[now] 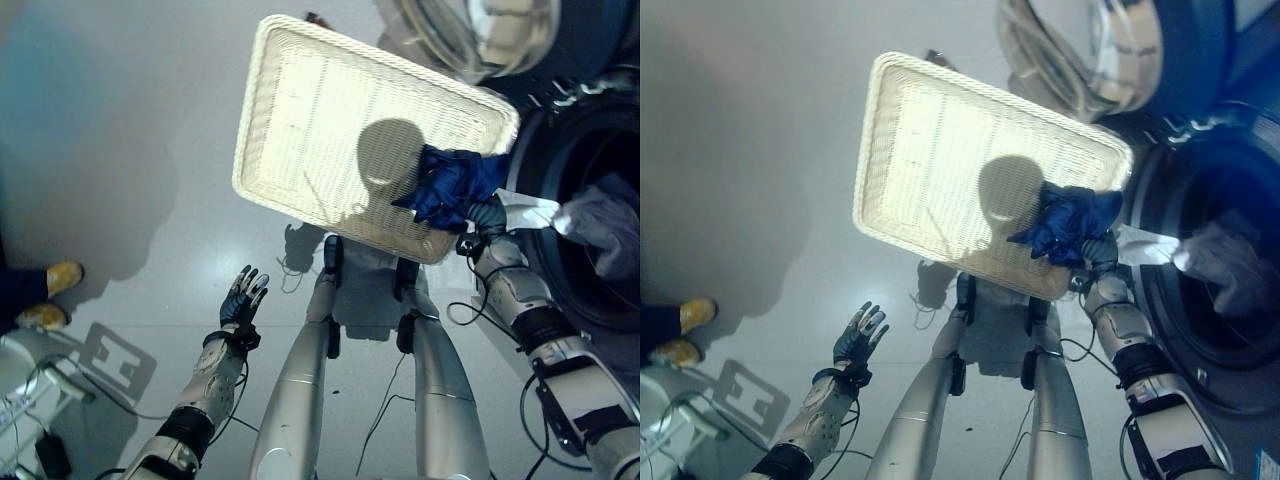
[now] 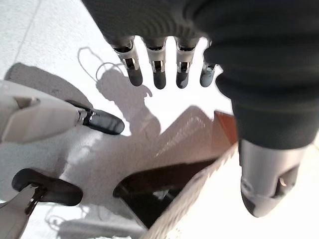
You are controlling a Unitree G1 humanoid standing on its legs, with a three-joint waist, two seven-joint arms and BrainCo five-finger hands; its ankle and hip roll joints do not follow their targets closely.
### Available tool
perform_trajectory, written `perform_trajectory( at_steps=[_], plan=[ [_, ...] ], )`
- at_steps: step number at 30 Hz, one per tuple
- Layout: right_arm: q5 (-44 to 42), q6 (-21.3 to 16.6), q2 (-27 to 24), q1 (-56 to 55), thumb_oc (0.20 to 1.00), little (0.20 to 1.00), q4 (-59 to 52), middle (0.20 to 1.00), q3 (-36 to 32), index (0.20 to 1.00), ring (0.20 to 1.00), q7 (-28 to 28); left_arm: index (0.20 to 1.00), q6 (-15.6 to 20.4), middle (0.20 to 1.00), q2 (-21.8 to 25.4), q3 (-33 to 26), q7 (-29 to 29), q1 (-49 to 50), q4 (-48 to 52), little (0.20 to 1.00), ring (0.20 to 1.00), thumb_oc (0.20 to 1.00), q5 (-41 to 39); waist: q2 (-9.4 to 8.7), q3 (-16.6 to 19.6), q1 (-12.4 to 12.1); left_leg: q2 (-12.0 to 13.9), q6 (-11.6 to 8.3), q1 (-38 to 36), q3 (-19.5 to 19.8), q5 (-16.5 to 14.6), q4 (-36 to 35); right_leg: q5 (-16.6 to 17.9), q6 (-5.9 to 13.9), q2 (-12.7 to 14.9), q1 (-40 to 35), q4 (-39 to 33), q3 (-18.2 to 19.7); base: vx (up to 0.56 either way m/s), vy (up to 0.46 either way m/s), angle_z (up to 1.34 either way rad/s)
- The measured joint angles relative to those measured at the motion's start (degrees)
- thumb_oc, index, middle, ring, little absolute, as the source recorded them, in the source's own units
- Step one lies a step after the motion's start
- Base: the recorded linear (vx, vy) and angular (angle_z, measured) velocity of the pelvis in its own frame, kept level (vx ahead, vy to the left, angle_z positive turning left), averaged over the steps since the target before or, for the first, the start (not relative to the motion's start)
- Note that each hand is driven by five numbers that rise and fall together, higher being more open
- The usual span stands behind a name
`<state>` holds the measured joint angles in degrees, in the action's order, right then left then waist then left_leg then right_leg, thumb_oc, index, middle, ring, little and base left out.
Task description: Put the clothes into the washing machine.
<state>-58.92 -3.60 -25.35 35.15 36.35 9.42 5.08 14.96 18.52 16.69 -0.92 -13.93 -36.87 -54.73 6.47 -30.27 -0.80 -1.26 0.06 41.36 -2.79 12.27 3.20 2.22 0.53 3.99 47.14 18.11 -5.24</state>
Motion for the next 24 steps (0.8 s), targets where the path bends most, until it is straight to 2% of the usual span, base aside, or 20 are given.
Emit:
perform_trajectory(
  at_steps=[1, 3, 4, 5, 7, 13, 18, 20, 23, 24],
  plan=[
    [0.0, 0.0, 0.0, 0.0, 0.2, 0.2, 0.0, 0.2, 0.0, 0.2, 0.2, 0.0, 1.0, 0.0, 1.0, 0.0, 0.0, 0.0, 0.0, 0.0, 1.0, 1.0, 1.0, 0.0, 0.0, 0.0, 0.0, 0.0, 0.0, 0.0, 0.0, 0.0, 0.0, 0.0, 0.0, 0.0, 0.0, 0.0, 0.0, -0.02, 0.009, -0.2],
    [-12.26, -0.09, 3.4, -1.89, 0.2, 0.2, -0.47, 0.2, -1.18, 0.2, 0.2, -6.17, 1.0, 0.6, 1.0, -0.67, 0.04, -0.36, 0.01, -1.62, 1.0, 1.0, 1.0, -0.01, 0.0, 0.0, 1.69, 0.44, -0.21, -0.89, -1.48, -0.23, -0.04, 0.95, 0.14, -0.76, -0.71, -1.31, 1.49, -0.05, 0.011, -0.23],
    [-12.26, -0.09, 3.4, -1.89, 0.2, 0.2, -0.47, 0.2, -1.18, 0.2, 0.2, -6.17, 1.0, 0.6, 1.0, -0.67, 0.04, -0.36, 0.01, -1.62, 1.0, 1.0, 1.0, -0.01, 0.0, 0.0, 1.69, 0.44, -0.21, -0.89, -1.48, -0.23, -0.04, 0.95, 0.14, -0.76, -0.71, -1.31, 1.49, -0.05, 0.013, -0.31],
    [-17.98, -0.14, 4.72, -3.6, 0.2, 0.2, -3.52, 0.2, -2.9, 0.2, 0.2, -8.45, 1.0, 1.02, 1.0, -1.21, 0.06, -0.52, 0.1, -1.77, 1.0, 1.0, 1.0, -0.02, 0.0, 0.0, 1.55, 0.84, -0.21, -1.39, -2.57, -0.6, -0.15, 1.57, 0.25, -1.08, -0.91, -2.29, 2.23, -0.03, 0.006, -0.28],
    [-23.61, -0.4, 5.44, -5.12, 0.2, 0.2, -5.84, 0.2, -3.24, 0.2, 0.2, -10.88, 1.0, 1.46, 1.0, -1.46, 0.06, -0.51, 0.61, -1.9, 1.0, 1.0, 1.0, -0.02, 0.01, 0.0, 2.04, 1.0, -0.26, -2.05, -3.73, -0.65, -0.35, 1.99, 0.62, -1.15, -0.89, -2.58, 2.94, -0.06, 0.003, -0.34],
    [-34.08, -3.91, 6.15, -9.31, 0.2, 0.2, -9.21, 0.2, -6.55, 0.2, 0.2, -15.1, 1.0, 2.9, 1.0, -1.97, 0.04, -0.51, 1.53, -2.31, 1.0, 1.0, 1.0, -0.08, -0.01, 0.0, 3.29, 1.21, 0.09, -2.96, -6.8, -1.5, -0.73, 4.19, 1.64, -1.27, -1.25, -5.69, 4.46, -0.03, 0.004, -0.28],
    [-39.83, -8.0, 6.16, -11.77, 0.2, 0.2, -9.0, 0.2, -9.49, 0.2, 0.2, -14.72, 1.0, 3.31, 1.0, -1.83, 0.03, -0.51, 1.59, -2.35, 1.0, 1.0, 1.0, -0.25, -0.01, 0.0, 5.08, 1.25, 0.32, -5.04, -9.42, -2.95, -0.8, 6.1, 1.13, -1.28, -3.43, -9.01, 5.68, 0.0, -0.029, -0.28],
    [-41.98, -10.29, 5.66, -11.4, 0.2, 0.2, -8.4, 0.2, -12.04, 0.2, 0.2, -13.67, 1.0, 3.38, 1.0, -1.98, 0.03, -0.51, 1.66, -2.32, 1.0, 1.0, 1.0, -0.27, -0.02, 0.0, 4.75, 1.25, 0.17, -6.15, -10.31, -3.56, -0.85, 6.49, 1.38, -0.98, -4.09, -9.48, 5.7, 0.03, -0.095, -0.39],
    [-43.57, -10.12, 3.19, -7.49, 0.2, 0.2, -6.81, 0.2, -11.63, 0.2, 0.2, -9.37, 1.0, 3.4, 1.0, -1.73, 0.01, -0.47, 1.64, -2.4, 1.0, 1.0, 1.0, -0.33, -0.01, 0.01, 4.63, 1.08, -0.2, -6.8, -9.6, -4.05, -0.64, 6.63, 1.19, -0.83, -4.26, -9.53, 5.68, 0.05, -0.102, -0.22],
    [-44.15, -10.13, 2.35, -4.33, 0.2, 0.2, -4.27, 0.2, -11.84, 0.2, 0.2, -5.43, 1.0, 3.37, 1.0, -1.62, 0.09, -0.51, 1.35, -2.49, 1.0, 1.0, 1.0, -0.32, -0.01, 0.01, 4.61, 1.38, -0.36, -6.81, -9.47, -4.32, -0.17, 6.58, 1.1, -0.91, -4.5, -9.54, 5.61, 0.07, -0.121, -0.02]
  ],
)
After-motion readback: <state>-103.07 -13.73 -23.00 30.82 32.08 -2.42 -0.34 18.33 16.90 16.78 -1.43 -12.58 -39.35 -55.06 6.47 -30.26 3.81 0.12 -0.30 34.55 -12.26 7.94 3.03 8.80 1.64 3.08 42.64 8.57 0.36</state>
